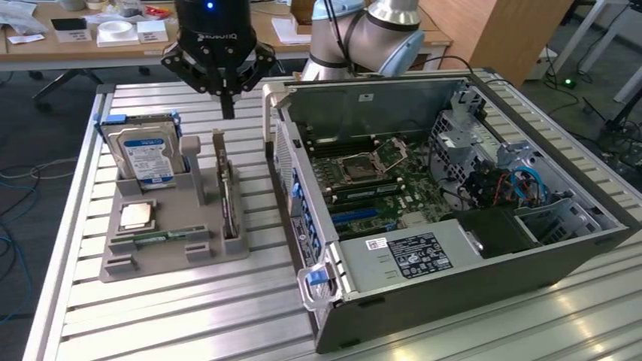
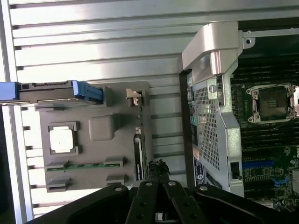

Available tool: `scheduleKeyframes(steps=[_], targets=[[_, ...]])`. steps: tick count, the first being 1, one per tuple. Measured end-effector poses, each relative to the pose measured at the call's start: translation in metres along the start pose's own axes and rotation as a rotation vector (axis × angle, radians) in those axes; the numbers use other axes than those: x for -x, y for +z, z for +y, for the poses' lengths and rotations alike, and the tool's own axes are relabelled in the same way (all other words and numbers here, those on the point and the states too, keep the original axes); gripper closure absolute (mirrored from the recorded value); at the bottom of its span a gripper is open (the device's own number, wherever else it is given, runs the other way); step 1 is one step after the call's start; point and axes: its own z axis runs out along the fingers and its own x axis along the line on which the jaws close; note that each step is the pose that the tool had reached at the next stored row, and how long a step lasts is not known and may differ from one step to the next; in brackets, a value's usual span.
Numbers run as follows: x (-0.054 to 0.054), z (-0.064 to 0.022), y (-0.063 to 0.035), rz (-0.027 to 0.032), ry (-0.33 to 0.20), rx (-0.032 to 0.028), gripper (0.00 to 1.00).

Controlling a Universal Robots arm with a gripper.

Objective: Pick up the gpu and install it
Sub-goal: 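Reach for the gpu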

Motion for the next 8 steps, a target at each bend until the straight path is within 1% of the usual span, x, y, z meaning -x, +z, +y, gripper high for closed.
scheduleKeyframes(steps=[8], targets=[[-0.018,-0.0010,0.0012,0.0000,0.000,0.0000,0.89]])
